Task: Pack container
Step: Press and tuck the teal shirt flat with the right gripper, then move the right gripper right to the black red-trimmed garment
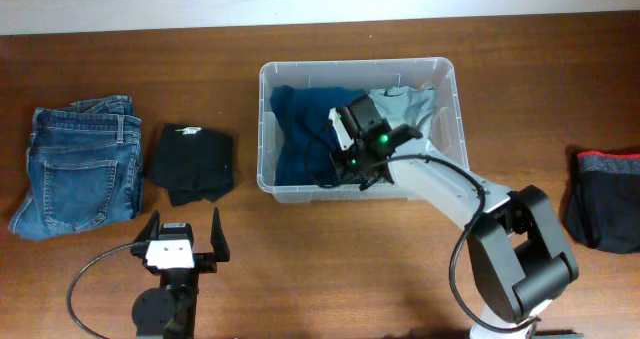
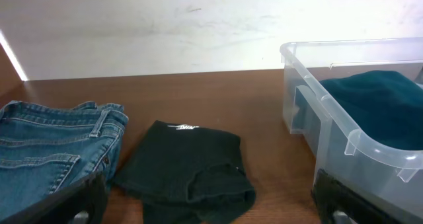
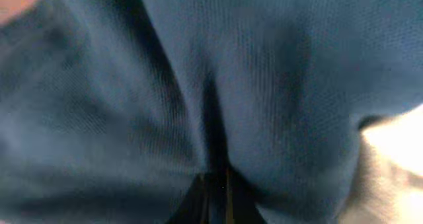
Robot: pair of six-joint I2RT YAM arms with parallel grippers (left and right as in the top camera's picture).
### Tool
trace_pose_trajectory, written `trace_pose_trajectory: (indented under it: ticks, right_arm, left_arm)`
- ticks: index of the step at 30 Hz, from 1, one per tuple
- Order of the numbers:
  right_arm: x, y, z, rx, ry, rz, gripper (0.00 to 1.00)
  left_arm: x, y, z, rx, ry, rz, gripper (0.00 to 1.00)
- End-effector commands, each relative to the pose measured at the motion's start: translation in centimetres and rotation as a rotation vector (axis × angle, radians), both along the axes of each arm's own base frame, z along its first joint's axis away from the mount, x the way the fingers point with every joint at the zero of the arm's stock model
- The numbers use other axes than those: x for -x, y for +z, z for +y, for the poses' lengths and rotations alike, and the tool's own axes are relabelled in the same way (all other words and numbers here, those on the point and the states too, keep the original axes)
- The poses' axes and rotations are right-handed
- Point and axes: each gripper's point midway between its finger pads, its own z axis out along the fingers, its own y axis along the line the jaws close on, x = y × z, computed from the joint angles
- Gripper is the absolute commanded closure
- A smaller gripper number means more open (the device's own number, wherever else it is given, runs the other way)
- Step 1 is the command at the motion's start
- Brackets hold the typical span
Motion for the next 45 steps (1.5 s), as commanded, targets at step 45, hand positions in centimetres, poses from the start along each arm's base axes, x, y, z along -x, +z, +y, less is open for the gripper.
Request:
trace_pose_trajectory:
  ticks: [45]
  right_arm:
    - [-5.9, 23.5, -8.0, -0.044, -0.278, -0.253, 0.78]
  left_arm:
    - [0.0, -0.1, -0.1, -0.014, -0.011, -0.003, 0.01]
